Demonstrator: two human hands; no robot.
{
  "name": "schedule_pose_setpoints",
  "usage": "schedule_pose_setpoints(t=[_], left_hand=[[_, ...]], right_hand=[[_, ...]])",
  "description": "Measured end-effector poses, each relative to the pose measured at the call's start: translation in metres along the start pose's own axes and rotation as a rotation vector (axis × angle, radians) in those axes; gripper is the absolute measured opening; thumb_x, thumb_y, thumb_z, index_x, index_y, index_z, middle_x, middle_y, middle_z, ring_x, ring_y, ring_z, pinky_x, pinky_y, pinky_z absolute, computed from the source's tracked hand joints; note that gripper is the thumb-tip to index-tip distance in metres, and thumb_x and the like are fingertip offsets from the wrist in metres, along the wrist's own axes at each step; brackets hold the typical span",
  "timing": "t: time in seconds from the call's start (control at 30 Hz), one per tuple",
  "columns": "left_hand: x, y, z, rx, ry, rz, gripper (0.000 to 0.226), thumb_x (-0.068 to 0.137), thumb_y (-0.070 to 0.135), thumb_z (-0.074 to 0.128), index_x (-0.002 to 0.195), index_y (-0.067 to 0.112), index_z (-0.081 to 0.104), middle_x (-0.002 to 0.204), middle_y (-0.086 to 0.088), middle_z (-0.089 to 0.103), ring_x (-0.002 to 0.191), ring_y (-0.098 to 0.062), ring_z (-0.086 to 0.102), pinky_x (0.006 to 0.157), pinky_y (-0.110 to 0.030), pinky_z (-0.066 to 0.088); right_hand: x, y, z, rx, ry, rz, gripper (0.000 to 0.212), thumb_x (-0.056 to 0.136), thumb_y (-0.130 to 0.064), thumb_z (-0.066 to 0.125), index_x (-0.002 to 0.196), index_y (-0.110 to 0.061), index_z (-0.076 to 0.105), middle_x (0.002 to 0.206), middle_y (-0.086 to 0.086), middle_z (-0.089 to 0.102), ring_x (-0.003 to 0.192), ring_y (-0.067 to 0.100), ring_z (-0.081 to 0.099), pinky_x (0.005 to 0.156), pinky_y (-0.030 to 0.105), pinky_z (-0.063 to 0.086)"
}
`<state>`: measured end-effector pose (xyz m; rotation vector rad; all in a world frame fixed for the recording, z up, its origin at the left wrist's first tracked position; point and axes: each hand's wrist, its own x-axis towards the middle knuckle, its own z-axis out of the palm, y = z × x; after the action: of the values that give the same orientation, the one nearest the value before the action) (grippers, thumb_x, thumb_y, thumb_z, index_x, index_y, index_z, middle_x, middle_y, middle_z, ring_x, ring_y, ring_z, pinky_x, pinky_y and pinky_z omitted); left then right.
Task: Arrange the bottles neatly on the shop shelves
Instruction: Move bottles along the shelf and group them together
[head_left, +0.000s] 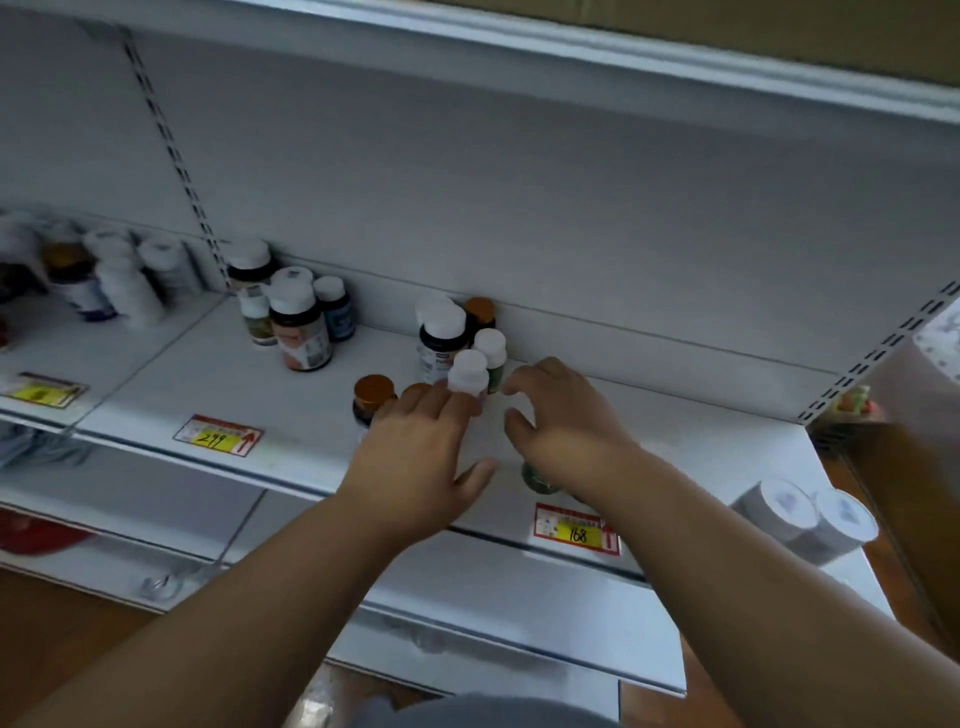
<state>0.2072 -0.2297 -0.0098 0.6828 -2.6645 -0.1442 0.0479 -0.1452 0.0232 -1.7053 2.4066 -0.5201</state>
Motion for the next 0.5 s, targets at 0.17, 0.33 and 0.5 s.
schedule_pose_setpoints(t=[0.17,0.33,0.5], left_hand=[[0.001,-0.040,-0.020,-0.071,0.047,0.077,0.032,0.081,0.043,0.060,0.103,0.021,0.060,0.090,0.000,0.060,0.082,-0.023,0.054,0.072,-0.032,0.041],[0.005,-0.075,-0.027,-0.174,-0.005,0.172,0.021,0.081,0.040,0.053,0.093,0.024,0.061,0.089,0.003,0.059,0.081,-0.020,0.051,0.072,-0.036,0.043],[0.010,-0.091,-0.022,-0.213,0.051,0.212,0.017,0.084,0.036,0.057,0.094,0.024,0.065,0.089,0.003,0.057,0.082,-0.020,0.049,0.071,-0.032,0.037]], right_hand=[[0.054,-0.016,0.029,-0.034,-0.033,0.019,0.052,0.093,-0.029,0.053,0.142,-0.023,0.039,0.146,0.009,0.037,0.128,0.030,0.041,0.105,0.040,0.038],[0.070,-0.021,0.052,-0.062,-0.073,0.076,0.061,0.087,-0.013,0.057,0.143,-0.026,0.037,0.152,0.013,0.027,0.131,0.037,0.041,0.106,0.047,0.039],[0.068,-0.021,0.060,-0.106,-0.030,0.127,0.065,0.089,-0.022,0.059,0.145,-0.030,0.028,0.146,0.013,0.036,0.129,0.036,0.041,0.102,0.050,0.041]])
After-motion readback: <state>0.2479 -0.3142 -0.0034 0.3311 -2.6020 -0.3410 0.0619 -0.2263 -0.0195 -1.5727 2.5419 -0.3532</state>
